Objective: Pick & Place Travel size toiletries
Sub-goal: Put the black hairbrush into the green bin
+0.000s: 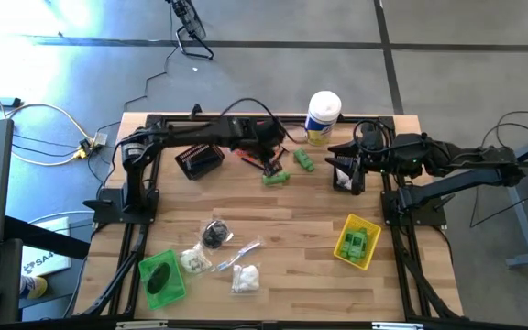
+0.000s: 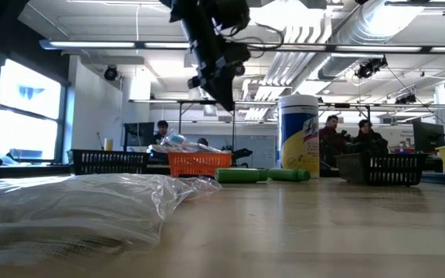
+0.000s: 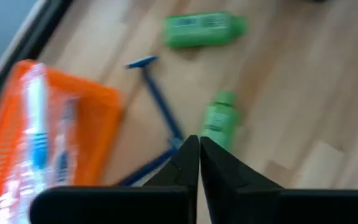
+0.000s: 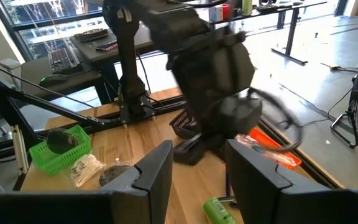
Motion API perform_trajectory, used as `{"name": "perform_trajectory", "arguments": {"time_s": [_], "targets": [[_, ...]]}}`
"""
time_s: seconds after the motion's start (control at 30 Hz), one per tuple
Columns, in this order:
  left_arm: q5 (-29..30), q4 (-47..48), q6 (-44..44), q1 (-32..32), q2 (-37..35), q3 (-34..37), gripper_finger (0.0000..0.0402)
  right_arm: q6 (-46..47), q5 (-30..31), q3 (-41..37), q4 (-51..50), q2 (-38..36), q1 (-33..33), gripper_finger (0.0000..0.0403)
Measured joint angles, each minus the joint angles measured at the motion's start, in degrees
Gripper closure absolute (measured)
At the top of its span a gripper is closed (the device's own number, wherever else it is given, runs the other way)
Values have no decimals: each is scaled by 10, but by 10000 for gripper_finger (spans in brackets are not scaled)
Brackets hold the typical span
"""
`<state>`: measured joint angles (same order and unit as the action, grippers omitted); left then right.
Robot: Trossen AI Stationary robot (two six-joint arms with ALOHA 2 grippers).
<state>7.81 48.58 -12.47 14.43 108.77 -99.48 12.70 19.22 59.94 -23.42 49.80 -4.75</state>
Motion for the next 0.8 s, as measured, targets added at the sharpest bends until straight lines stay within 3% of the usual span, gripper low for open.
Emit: {"name": "perform_trajectory", "arguments": {"time_s": [0.4, 0.8], "targets": [[-14, -127, -17, -111, 0, 12, 396, -10, -42, 0, -7, 0, 0, 262], [-5, -330, -99, -221, 0, 150, 396, -3, -48, 0, -34, 0, 0, 262]]}}
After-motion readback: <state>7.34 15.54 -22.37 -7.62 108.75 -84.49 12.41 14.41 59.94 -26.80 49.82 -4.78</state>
